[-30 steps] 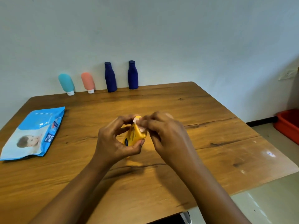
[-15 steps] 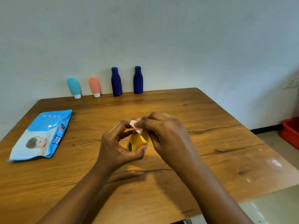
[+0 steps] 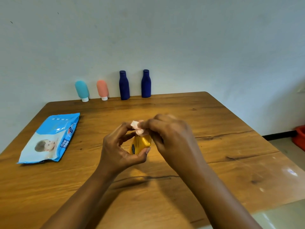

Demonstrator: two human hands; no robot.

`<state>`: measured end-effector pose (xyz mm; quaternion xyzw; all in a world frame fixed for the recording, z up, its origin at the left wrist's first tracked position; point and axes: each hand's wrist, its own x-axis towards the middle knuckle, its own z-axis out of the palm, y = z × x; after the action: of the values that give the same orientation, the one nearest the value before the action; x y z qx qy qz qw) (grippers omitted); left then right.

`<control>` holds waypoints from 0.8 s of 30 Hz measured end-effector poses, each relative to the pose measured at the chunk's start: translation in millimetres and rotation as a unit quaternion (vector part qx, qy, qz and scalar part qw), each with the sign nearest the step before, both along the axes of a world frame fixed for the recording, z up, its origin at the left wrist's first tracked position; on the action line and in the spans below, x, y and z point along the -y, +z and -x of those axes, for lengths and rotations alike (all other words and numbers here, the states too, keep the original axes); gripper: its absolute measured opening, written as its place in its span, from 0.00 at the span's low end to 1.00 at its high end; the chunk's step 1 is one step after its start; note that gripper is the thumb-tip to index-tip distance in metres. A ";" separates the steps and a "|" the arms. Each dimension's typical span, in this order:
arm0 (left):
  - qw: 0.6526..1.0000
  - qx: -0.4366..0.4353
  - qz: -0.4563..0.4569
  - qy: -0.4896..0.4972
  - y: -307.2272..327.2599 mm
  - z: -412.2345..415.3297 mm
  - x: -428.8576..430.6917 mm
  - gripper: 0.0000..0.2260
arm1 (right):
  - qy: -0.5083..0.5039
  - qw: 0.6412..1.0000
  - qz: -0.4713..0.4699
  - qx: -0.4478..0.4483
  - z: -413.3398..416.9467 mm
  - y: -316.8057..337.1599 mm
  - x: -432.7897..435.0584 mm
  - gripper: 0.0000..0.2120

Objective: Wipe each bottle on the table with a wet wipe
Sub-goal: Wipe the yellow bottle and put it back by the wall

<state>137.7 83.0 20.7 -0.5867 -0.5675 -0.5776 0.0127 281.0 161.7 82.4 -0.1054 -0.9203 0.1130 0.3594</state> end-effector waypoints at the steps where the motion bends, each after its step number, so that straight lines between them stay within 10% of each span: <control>1: 1.000 -0.009 -0.002 0.006 -1.0 2.5 0.8 0.24 | 0.005 1.000 -0.003 0.010 -4.6 -2.9 1.7 0.09; 11: 1.000 0.008 -0.003 -0.011 -3.9 1.3 5.6 0.25 | 0.013 0.993 0.106 -0.041 -2.6 11.5 -9.3 0.11; 20: 1.000 -0.007 0.000 0.011 -4.8 11.7 9.8 0.28 | 0.067 0.987 0.104 0.105 -23.1 8.3 0.8 0.11; 24: 1.000 0.009 -0.005 -0.002 -4.8 7.6 8.5 0.27 | 0.022 0.989 0.143 -0.011 -6.8 19.9 -8.4 0.11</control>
<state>130.1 74.5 15.9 -0.5825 -0.5632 -0.5860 0.0093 287.8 170.2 102.3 -0.1345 -0.8928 0.2523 0.3481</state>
